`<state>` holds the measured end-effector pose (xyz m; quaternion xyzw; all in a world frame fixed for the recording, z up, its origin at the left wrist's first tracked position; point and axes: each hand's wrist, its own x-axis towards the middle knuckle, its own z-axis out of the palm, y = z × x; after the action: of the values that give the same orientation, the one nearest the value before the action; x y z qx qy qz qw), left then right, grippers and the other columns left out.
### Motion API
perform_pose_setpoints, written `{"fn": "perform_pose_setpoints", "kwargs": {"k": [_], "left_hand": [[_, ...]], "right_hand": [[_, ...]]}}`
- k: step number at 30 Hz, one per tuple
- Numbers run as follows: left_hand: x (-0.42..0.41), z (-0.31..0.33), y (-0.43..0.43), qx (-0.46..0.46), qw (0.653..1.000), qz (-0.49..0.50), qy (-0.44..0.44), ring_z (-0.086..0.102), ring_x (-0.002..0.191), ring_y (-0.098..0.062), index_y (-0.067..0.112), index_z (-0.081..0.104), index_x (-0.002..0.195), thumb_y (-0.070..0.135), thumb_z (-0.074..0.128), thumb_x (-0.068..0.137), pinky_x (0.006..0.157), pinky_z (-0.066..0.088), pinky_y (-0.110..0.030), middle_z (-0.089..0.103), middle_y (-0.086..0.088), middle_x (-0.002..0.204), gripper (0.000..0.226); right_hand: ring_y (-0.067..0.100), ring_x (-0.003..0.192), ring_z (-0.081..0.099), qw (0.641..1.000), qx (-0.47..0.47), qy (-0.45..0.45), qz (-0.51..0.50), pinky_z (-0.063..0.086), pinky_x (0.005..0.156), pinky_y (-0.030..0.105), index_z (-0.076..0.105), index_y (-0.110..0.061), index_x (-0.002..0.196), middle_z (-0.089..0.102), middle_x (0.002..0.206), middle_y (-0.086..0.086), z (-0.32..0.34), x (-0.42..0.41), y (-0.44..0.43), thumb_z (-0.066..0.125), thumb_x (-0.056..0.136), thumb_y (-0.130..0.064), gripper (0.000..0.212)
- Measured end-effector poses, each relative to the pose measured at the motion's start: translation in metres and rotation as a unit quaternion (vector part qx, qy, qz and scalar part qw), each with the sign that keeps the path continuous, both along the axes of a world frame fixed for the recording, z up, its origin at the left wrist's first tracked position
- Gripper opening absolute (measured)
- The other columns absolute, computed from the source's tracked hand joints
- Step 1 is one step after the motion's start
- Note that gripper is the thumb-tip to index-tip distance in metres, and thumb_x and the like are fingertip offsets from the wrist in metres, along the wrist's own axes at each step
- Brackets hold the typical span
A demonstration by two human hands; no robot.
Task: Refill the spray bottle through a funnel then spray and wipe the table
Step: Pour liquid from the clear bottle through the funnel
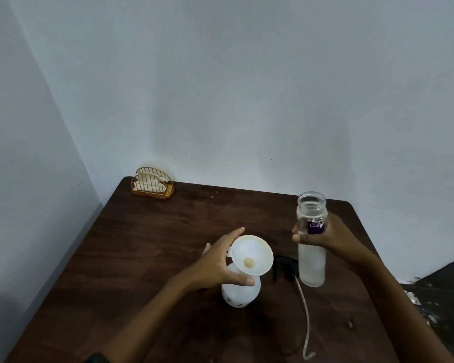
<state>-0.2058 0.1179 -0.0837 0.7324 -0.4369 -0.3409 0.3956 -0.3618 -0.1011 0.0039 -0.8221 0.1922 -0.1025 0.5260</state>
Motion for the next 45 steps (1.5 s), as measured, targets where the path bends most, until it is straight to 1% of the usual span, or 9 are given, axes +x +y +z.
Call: {"fn": "perform_pose_setpoints", "kwargs": {"k": [3, 9, 14, 19, 22, 28, 35, 39, 45], "left_hand": [[-0.004, 0.004, -0.003, 0.014, 0.999, -0.002, -0.038, 0.022, 0.138, -0.005, 0.045, 0.015, 0.143, 0.072, 0.068, 0.05, 0.116, -0.009, -0.053, 0.026, 0.023, 0.144, 0.11], [-0.001, 0.007, -0.008, 0.022, 0.997, 0.019, -0.071, 0.028, 0.138, -0.008, 0.037, 0.025, 0.144, 0.072, 0.065, 0.053, 0.116, -0.008, -0.052, 0.036, 0.015, 0.145, 0.105], [0.002, 0.013, -0.008, 0.027, 0.997, 0.014, -0.066, 0.034, 0.133, -0.008, 0.033, 0.028, 0.144, 0.073, 0.065, 0.05, 0.115, -0.009, -0.049, 0.042, 0.015, 0.136, 0.109], [0.0, 0.016, -0.007, 0.021, 0.998, 0.015, -0.055, 0.037, 0.129, -0.007, 0.031, 0.03, 0.144, 0.061, 0.07, 0.056, 0.116, -0.009, -0.047, 0.045, 0.014, 0.13, 0.1], [0.0, 0.017, -0.007, 0.015, 0.999, 0.012, -0.041, 0.038, 0.127, -0.008, 0.03, 0.031, 0.144, 0.054, 0.077, 0.06, 0.118, -0.004, -0.048, 0.045, 0.014, 0.126, 0.099], [0.0, 0.015, -0.006, 0.01, 1.0, 0.011, -0.019, 0.039, 0.128, -0.011, 0.03, 0.031, 0.144, 0.051, 0.079, 0.06, 0.118, 0.012, -0.05, 0.044, 0.015, 0.122, 0.098], [0.0, 0.014, -0.006, 0.009, 1.0, 0.009, -0.026, 0.04, 0.126, -0.01, 0.03, 0.031, 0.143, 0.052, 0.079, 0.06, 0.118, 0.01, -0.05, 0.046, 0.015, 0.122, 0.099], [-0.002, 0.017, -0.006, 0.007, 0.999, 0.014, -0.038, 0.037, 0.128, -0.009, 0.028, 0.03, 0.144, 0.044, 0.081, 0.068, 0.119, -0.002, -0.045, 0.044, 0.015, 0.124, 0.093], [-0.002, 0.016, -0.006, 0.008, 0.999, 0.014, -0.038, 0.036, 0.129, -0.009, 0.029, 0.029, 0.145, 0.044, 0.08, 0.068, 0.119, -0.003, -0.044, 0.044, 0.015, 0.124, 0.093]], "right_hand": [[0.007, 0.08, 0.068, 0.996, -0.04, 0.064, 0.046, 0.05, 0.07, 0.019, 0.06, -0.023, 0.096, 0.072, 0.086, -0.007, 0.002, 0.004, 0.003, 0.086, 0.064, -0.009, 0.043], [0.004, 0.08, 0.064, 0.959, -0.174, 0.19, 0.115, 0.047, 0.065, 0.013, 0.055, -0.034, 0.1, 0.065, 0.093, -0.01, -0.001, 0.012, 0.004, 0.084, 0.062, -0.018, 0.051], [0.007, 0.08, 0.062, 0.933, -0.222, 0.244, 0.141, 0.048, 0.065, 0.015, 0.055, -0.027, 0.104, 0.063, 0.091, -0.011, 0.0, 0.017, 0.009, 0.08, 0.062, -0.019, 0.049], [0.01, 0.08, 0.061, 0.911, -0.274, 0.271, 0.147, 0.052, 0.068, 0.026, 0.051, -0.034, 0.094, 0.063, 0.092, -0.009, 0.0, 0.02, 0.012, 0.079, 0.061, -0.022, 0.045], [0.008, 0.074, 0.058, 0.897, -0.306, 0.284, 0.147, 0.046, 0.06, 0.022, 0.046, -0.038, 0.086, 0.061, 0.085, -0.012, -0.001, 0.02, 0.013, 0.079, 0.061, -0.026, 0.043], [0.011, 0.078, 0.056, 0.875, -0.347, 0.301, 0.156, 0.04, 0.057, 0.019, 0.05, -0.029, 0.097, 0.061, 0.089, -0.011, 0.004, 0.024, 0.02, 0.077, 0.065, -0.028, 0.042], [0.013, 0.08, 0.058, 0.857, -0.387, 0.308, 0.147, 0.047, 0.064, 0.029, 0.049, -0.029, 0.094, 0.063, 0.088, -0.01, 0.002, 0.024, 0.019, 0.075, 0.063, -0.034, 0.04], [0.013, 0.08, 0.058, 0.848, -0.406, 0.306, 0.151, 0.04, 0.057, 0.025, 0.045, -0.033, 0.09, 0.063, 0.088, -0.01, 0.003, 0.024, 0.019, 0.074, 0.064, -0.036, 0.039], [0.013, 0.079, 0.057, 0.849, -0.404, 0.306, 0.15, 0.042, 0.059, 0.026, 0.047, -0.032, 0.091, 0.062, 0.087, -0.011, 0.005, 0.023, 0.019, 0.075, 0.063, -0.034, 0.04]]}}
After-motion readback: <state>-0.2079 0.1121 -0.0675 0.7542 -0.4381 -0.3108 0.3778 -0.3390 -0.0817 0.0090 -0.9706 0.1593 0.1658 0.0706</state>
